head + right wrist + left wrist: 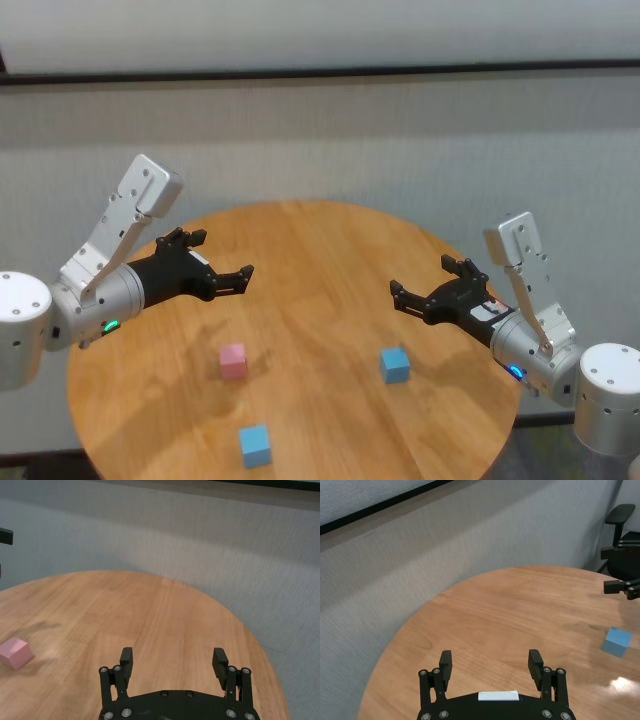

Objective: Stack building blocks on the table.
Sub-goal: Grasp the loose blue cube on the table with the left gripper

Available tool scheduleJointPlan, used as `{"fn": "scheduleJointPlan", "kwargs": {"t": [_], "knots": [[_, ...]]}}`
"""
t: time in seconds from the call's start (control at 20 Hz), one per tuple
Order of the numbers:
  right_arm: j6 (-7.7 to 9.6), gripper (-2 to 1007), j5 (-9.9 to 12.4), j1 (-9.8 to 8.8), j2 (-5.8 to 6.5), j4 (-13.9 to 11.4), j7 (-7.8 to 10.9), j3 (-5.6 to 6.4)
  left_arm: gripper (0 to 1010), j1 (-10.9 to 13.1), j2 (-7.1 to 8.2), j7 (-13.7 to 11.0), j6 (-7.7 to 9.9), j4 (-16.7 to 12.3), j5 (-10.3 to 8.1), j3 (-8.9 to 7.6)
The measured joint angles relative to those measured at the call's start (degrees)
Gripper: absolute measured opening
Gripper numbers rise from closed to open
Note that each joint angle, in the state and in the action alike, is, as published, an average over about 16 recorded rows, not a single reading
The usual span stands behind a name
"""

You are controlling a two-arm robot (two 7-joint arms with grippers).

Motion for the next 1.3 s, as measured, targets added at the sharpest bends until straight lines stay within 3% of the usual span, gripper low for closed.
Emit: {"fn": "scheduleJointPlan", "kwargs": {"t": [0.3, 0.65, 1.0, 1.3], "knots": [[0.0, 1000, 0.0, 0.0, 0.0, 0.0, 0.0, 0.0, 999, 0.56, 1.09, -1.12, -0.51, -2.23, 0.02, -0.06], [0.0, 1000, 0.0, 0.0, 0.0, 0.0, 0.0, 0.0, 999, 2.48, 4.76, -4.67, -1.88, -8.79, -1.01, -0.26], [0.0, 1000, 0.0, 0.0, 0.0, 0.0, 0.0, 0.0, 1000, 5.68, 10.01, -9.17, -3.13, -15.9, -4.01, -0.95], [0.0, 1000, 0.0, 0.0, 0.0, 0.0, 0.0, 0.0, 1000, 8.48, 13.49, -12.0, -3.66, -18.29, -7.5, -1.42]]}}
